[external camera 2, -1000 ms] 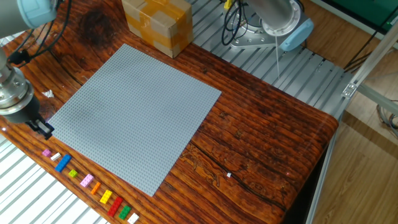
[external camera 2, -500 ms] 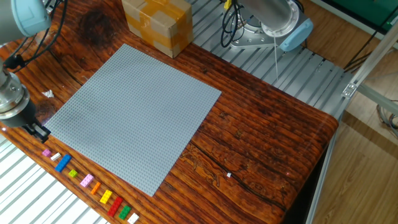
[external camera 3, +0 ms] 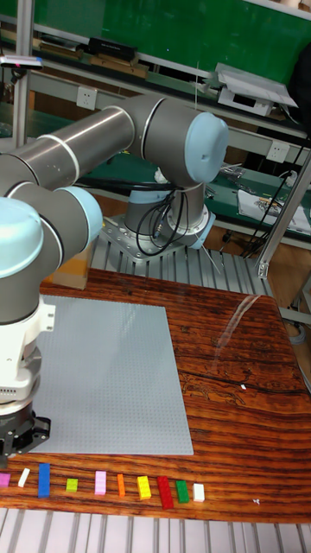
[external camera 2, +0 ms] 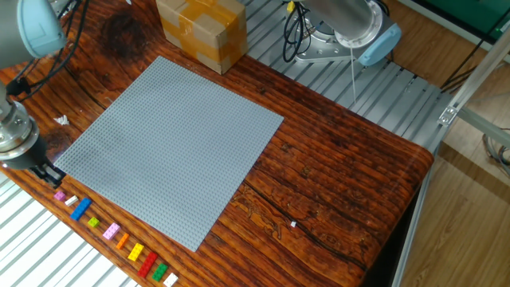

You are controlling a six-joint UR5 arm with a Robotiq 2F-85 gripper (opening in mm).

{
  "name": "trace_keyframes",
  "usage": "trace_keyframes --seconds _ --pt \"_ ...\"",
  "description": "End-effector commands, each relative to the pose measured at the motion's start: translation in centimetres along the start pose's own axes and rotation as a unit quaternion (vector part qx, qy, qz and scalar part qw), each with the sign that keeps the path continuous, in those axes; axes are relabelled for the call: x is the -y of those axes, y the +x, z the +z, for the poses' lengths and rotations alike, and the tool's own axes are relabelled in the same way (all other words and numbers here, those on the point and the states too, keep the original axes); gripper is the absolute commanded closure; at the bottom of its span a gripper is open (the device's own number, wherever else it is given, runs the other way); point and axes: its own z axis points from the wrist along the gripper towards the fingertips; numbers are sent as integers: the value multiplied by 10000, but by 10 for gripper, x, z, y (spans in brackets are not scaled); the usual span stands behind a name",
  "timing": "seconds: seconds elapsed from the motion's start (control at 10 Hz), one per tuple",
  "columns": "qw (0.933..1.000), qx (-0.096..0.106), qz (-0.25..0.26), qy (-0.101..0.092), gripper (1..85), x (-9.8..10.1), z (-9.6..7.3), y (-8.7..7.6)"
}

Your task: Build with small Lego blocks

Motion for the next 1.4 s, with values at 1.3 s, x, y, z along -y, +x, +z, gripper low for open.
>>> trace_keyframes --seconds 1.3 --pt "9991 191 373 100 333 13 18 -16"
